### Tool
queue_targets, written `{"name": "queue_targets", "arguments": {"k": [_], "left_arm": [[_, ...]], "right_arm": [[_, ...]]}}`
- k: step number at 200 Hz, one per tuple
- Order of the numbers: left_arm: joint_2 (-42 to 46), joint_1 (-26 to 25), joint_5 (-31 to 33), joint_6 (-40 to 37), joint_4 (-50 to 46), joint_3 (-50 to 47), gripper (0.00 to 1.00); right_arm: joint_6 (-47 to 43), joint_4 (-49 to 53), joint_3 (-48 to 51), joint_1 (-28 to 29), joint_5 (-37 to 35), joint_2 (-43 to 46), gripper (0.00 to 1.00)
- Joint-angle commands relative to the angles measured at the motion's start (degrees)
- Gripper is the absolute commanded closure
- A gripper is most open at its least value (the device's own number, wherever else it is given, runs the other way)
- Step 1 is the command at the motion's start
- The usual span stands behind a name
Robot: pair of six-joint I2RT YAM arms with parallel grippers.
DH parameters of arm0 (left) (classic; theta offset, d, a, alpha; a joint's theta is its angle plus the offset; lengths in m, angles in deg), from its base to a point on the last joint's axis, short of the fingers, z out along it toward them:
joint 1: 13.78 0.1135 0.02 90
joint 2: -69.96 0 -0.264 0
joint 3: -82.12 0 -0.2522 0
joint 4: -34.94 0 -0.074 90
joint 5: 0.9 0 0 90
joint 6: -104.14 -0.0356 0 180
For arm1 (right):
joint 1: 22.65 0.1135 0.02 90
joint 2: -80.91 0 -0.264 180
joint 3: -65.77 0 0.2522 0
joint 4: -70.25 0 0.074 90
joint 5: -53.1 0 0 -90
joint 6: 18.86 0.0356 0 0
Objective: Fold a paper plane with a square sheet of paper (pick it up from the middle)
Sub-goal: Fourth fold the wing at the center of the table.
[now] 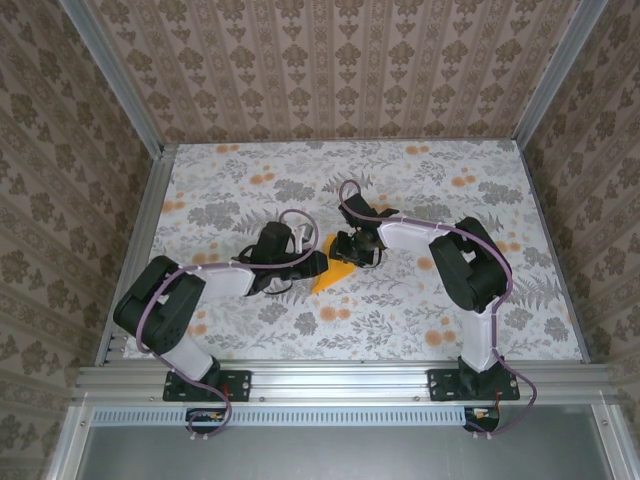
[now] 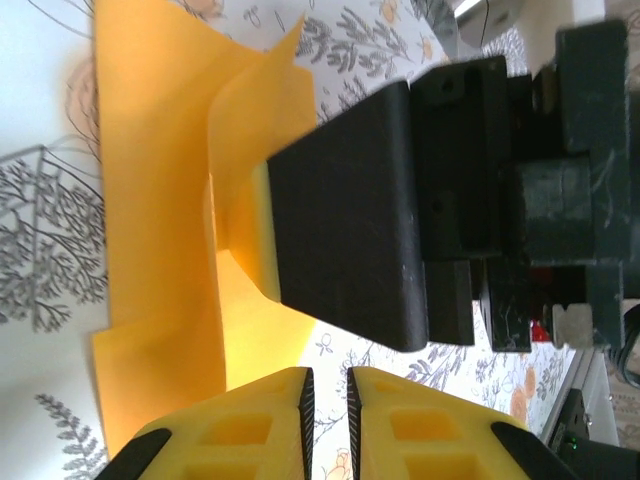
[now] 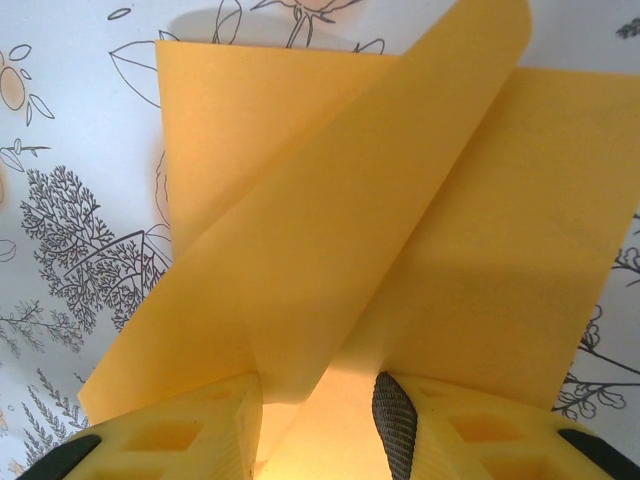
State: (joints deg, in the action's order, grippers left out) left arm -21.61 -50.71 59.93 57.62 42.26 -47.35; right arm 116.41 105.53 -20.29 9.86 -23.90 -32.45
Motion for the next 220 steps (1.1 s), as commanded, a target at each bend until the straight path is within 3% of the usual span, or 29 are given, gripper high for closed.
{"name": "queue_targets", "arguments": {"k": [1,220], "left_arm": [[-1.8,-0.6,-0.3,-1.4,-1.7,1.3,0.82],[-5.8,1.1,3.2,-1.2,-4.3,1.7,0.89]], "right_arm": [[0.9,7.8,1.9,-0.5,-6.0,-4.2,0.60],[1.5,10.6,1.6,-0.5,-8.5,-5.2,0.60]]}}
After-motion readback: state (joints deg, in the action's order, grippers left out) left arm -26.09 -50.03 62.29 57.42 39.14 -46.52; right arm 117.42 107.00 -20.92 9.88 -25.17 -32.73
